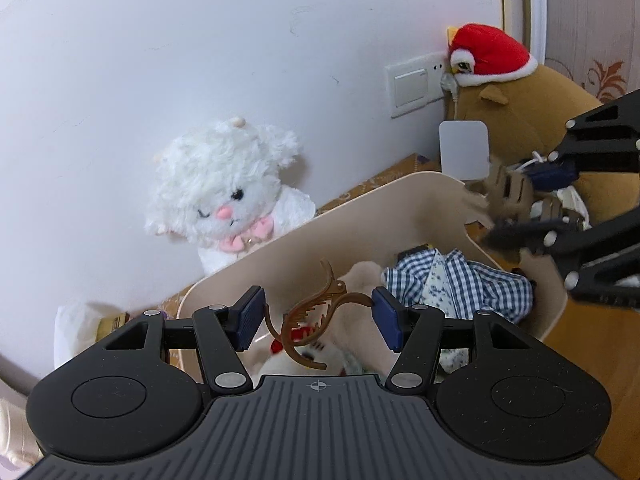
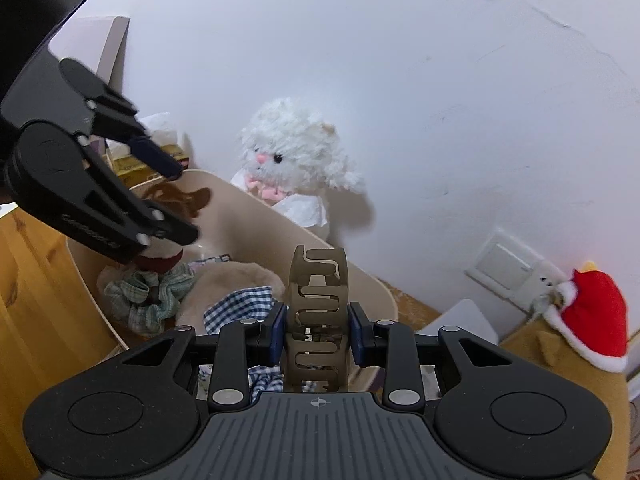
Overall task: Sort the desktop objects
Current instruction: 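Carry the tan claw clip and brown hair clip over the basket and release them, then grasp the cartoon tissue pack with the right tool while the left tool grasps the clear packet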
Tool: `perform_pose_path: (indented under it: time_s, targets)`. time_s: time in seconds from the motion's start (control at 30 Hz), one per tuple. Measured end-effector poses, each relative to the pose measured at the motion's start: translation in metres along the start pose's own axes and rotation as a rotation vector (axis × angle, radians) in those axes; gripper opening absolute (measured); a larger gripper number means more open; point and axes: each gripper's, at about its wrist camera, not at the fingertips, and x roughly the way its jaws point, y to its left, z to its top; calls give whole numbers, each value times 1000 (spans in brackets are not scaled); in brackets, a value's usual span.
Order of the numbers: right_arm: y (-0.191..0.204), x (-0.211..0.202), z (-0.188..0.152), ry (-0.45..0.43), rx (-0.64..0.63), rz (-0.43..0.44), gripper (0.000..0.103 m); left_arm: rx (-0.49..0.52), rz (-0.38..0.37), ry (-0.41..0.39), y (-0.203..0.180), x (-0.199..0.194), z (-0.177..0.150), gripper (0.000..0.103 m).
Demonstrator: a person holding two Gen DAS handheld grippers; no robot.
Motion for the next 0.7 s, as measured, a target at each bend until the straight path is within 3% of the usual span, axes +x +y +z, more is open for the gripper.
perform_pose_path:
  time_s: [0.37, 0.6, 0.67, 0.7]
  targets:
    - [5, 46, -8, 73, -2, 94, 30, 18, 47, 73, -16, 38, 3, 60]
    - [10, 53, -8, 85, -8, 96, 63, -2, 49, 106, -14, 41, 1, 62]
    - [9, 50, -7, 77, -8, 91, 67, -12, 68, 105, -12, 38, 0, 77]
    - [8, 49, -8, 73, -4, 88, 71, -13, 74, 100, -12, 36, 0, 79]
